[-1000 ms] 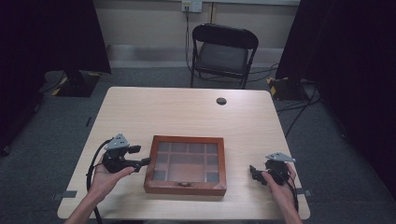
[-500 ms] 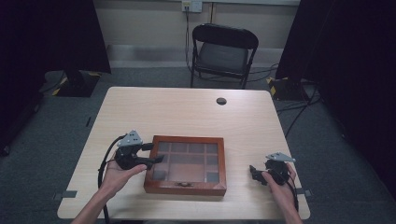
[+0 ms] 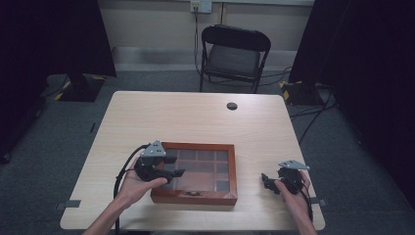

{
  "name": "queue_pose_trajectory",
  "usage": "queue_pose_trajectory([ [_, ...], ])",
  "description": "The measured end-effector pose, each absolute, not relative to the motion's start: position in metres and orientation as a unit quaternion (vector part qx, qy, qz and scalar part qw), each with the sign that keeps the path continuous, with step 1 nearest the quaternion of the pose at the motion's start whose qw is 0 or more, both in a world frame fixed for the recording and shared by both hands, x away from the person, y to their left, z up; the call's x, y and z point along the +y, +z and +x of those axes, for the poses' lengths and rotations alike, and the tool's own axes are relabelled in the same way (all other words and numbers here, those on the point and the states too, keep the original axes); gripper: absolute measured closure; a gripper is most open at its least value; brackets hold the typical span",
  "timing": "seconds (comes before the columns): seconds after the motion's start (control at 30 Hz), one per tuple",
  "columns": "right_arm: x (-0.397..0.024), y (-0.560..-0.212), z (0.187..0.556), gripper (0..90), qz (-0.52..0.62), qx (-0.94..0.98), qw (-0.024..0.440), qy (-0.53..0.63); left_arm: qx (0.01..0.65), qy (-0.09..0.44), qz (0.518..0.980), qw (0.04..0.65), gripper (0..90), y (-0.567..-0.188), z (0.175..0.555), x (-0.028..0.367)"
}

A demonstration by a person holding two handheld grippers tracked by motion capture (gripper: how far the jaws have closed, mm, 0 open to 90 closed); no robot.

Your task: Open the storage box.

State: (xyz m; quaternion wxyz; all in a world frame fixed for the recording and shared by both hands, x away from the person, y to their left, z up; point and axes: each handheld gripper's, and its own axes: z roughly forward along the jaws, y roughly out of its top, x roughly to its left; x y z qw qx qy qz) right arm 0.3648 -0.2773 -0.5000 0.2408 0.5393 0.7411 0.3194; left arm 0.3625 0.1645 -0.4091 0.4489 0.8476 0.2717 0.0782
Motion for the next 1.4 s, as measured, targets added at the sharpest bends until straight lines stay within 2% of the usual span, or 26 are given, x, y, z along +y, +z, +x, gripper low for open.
queue_pose_trajectory([
  [0.47, -0.277, -0.500, 0.365, 11.6, 0.539, 0.741, 0.241, 0.319, 0.220, 0.028, 0.864, 0.451, 48.2, -0.414, 0.352, 0.134],
  [1.03, -0.277, -0.500, 0.365, 11.6, 0.539, 0.741, 0.241, 0.319, 0.180, -0.016, 0.883, 0.434, 68.0, -0.429, 0.341, 0.127],
  [1.4, -0.277, -0.500, 0.365, 11.6, 0.539, 0.741, 0.241, 0.320, 0.171, -0.012, 0.888, 0.426, 77.2, -0.438, 0.338, 0.125],
])
